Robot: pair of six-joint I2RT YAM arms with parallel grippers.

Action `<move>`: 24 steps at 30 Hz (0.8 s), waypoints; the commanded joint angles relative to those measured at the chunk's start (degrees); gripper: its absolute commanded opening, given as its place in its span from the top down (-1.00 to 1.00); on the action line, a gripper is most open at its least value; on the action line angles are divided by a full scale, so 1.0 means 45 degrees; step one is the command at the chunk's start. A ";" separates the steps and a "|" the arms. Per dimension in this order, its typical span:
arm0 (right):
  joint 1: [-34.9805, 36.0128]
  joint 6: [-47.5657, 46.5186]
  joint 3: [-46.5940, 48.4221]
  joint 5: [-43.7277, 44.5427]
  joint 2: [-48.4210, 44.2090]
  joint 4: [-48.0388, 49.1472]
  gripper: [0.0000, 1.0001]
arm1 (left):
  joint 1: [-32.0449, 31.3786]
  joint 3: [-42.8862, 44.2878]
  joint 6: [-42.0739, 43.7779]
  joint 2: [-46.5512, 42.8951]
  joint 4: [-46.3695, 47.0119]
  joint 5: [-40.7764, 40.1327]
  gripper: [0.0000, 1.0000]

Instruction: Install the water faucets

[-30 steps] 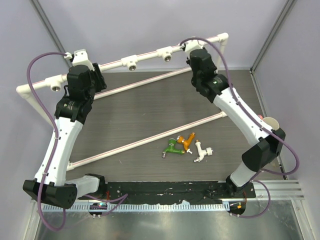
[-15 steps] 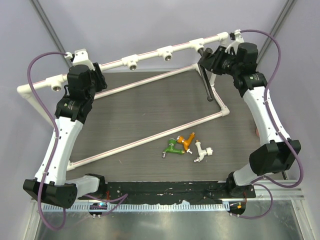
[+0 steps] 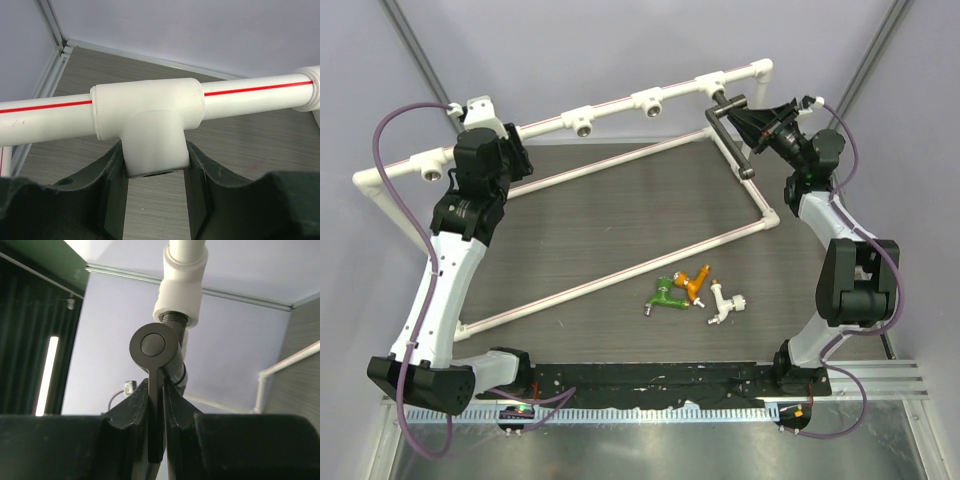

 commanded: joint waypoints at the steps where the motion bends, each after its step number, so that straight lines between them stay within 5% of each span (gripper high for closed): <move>1: -0.0069 0.3729 0.0013 0.1830 -0.0037 0.5312 0.72 | 0.0463 0.0212 0.0095 -0.0644 -0.0130 -0.1249 1.00; 3: -0.0088 0.3359 -0.0125 0.1791 -0.0330 0.5020 0.64 | 0.0463 0.0212 0.0076 -0.0644 -0.0149 -0.1210 1.00; 9: -0.0380 0.0471 -0.0321 0.1265 -0.1810 0.2074 -0.25 | 0.0463 0.0232 0.0076 -0.0605 -0.0149 -0.1209 1.00; 13: -0.0538 -0.3606 0.0359 0.1418 -0.3060 -0.3222 -0.66 | 0.0463 0.0232 0.0076 -0.0605 -0.0130 -0.1190 1.00; 19: -0.0538 -1.0699 0.2429 0.4322 -0.4332 -1.0692 -0.77 | 0.0463 0.0212 0.0076 -0.0644 -0.0130 -0.1170 1.00; 24: 0.0183 -1.3942 0.3641 0.6045 -0.4549 -1.3025 -0.77 | 0.0463 0.0212 0.0056 -0.0644 -0.0149 -0.1151 1.00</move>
